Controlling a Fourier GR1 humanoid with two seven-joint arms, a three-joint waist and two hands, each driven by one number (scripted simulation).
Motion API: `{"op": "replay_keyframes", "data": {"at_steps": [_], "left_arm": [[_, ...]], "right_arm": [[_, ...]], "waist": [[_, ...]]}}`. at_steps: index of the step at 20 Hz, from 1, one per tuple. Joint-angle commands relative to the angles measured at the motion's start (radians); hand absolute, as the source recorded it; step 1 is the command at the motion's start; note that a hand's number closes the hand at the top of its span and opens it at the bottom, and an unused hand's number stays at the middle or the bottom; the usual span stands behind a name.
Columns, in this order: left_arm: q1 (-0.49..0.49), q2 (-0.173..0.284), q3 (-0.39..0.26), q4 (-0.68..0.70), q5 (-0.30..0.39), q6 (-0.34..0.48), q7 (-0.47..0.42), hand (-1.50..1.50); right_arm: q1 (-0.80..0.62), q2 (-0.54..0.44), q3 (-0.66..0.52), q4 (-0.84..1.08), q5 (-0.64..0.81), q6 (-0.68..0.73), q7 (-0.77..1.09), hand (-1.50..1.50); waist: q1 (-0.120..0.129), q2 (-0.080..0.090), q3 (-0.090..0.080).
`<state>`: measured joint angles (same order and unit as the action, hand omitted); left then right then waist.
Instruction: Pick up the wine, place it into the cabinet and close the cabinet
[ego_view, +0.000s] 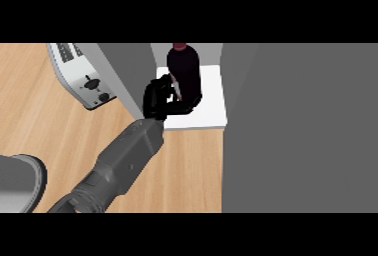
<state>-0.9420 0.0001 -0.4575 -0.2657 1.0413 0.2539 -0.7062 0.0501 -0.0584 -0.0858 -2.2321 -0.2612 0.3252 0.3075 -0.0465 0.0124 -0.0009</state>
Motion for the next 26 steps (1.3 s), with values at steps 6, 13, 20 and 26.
{"op": "replay_keyframes", "data": {"at_steps": [6, 13, 20, 26], "left_arm": [[-0.028, 0.000, 0.056, 0.089, 0.017, -0.006, -0.050, 1.50], [0.025, 0.000, 0.064, 0.062, 0.009, 0.009, -0.202, -1.50], [0.041, 0.000, 0.054, -0.001, -0.030, -0.027, -0.246, -1.50], [0.088, 0.026, 0.031, -0.146, -0.067, 0.049, -0.186, -1.50]], "right_arm": [[0.005, 0.010, 0.034, -0.020, 0.013, -0.011, 0.031, -1.50], [0.021, 0.004, -0.004, -0.014, 0.015, -0.004, -0.012, -1.50], [-0.029, -0.058, -0.086, 0.034, -0.058, 0.025, -0.006, -1.50], [-0.015, -0.001, 0.021, -0.047, 0.040, -0.039, 0.058, -1.50]], "waist": [[-0.002, 0.002, -0.001], [0.004, -0.002, 0.000], [0.030, -0.009, 0.001], [0.052, -0.017, 0.001]]}}
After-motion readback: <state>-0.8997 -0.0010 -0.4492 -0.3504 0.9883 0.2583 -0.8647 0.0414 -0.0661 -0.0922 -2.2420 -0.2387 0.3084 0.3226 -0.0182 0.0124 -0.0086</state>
